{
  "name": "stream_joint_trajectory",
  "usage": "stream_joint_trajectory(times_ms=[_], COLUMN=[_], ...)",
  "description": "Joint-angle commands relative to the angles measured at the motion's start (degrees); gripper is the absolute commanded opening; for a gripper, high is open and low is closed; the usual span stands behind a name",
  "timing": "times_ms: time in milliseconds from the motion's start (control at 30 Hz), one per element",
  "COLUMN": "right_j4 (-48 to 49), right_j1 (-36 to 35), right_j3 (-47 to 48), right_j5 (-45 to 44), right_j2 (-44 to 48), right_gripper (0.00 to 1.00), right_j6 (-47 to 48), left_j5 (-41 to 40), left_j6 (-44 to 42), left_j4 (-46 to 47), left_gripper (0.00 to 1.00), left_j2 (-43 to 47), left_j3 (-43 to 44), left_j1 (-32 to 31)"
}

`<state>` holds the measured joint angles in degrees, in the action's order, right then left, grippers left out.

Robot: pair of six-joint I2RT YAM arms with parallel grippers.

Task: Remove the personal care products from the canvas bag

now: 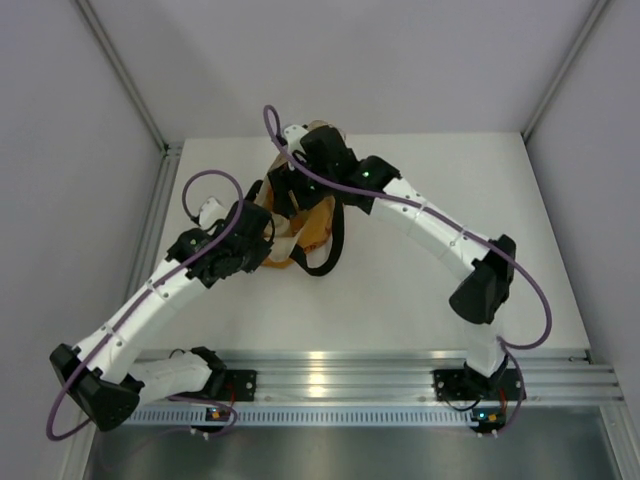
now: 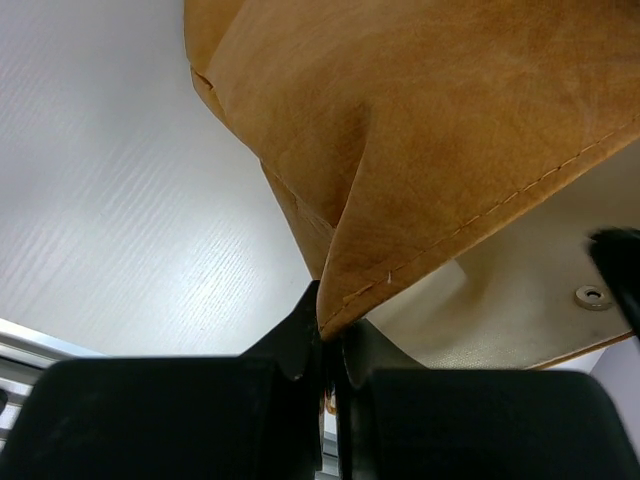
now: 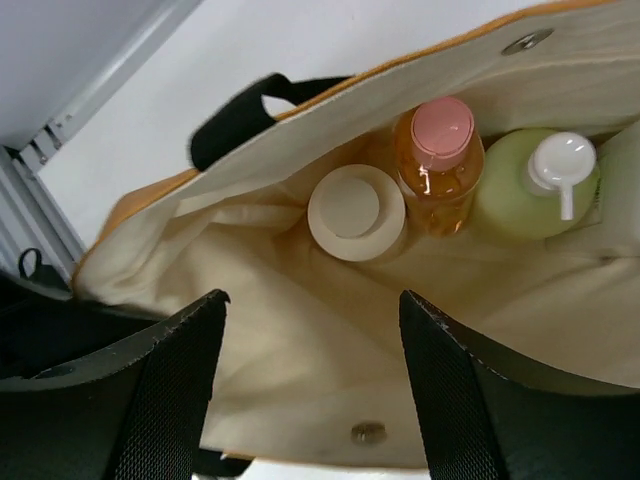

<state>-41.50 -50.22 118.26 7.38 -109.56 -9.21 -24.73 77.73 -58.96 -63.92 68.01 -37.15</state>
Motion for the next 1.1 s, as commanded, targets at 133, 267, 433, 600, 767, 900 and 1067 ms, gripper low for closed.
stream_joint_trajectory(times_ms=[133,267,433,600,767,900,1067], right_j4=[8.6,12.0,13.1,13.3,13.2,13.0,12.9], right_j1=[-1.1,-1.1,-1.1,-1.9,-2.1,-2.1,-2.4], right_j3=[0.2,-1.1,-1.6,-2.8,-2.2,-1.8,-2.3], right_j5=[1.9,1.7,1.9,0.4,-1.3,-1.8,-3.2], right_j2=[-5.7,-8.1,-11.3,-13.4,-15.7,-17.4,-19.3], right_gripper=[0.69,0.70,0.69,0.68,0.68,0.70,0.69], right_j6=[-0.5,-1.1,-0.9,0.7,2.0,3.1,4.5], left_j5=[-2.7,-4.4,-6.1,-6.6,-6.3,-5.7,-6.2], left_j6=[5.8,11.0,12.7,12.5,11.3,9.6,9.4], left_j4=[-1.0,-1.0,-1.0,-1.0,-0.5,0.1,0.0], left_gripper=[0.00,0.00,0.00,0.00,0.00,0.00,0.00], left_j2=[1.0,3.3,4.8,4.5,3.4,2.7,3.4], left_j3=[-0.5,-3.2,-5.2,-5.3,-5.7,-5.1,-4.7], left_j1=[0.1,0.2,0.2,0.3,0.3,0.3,0.3])
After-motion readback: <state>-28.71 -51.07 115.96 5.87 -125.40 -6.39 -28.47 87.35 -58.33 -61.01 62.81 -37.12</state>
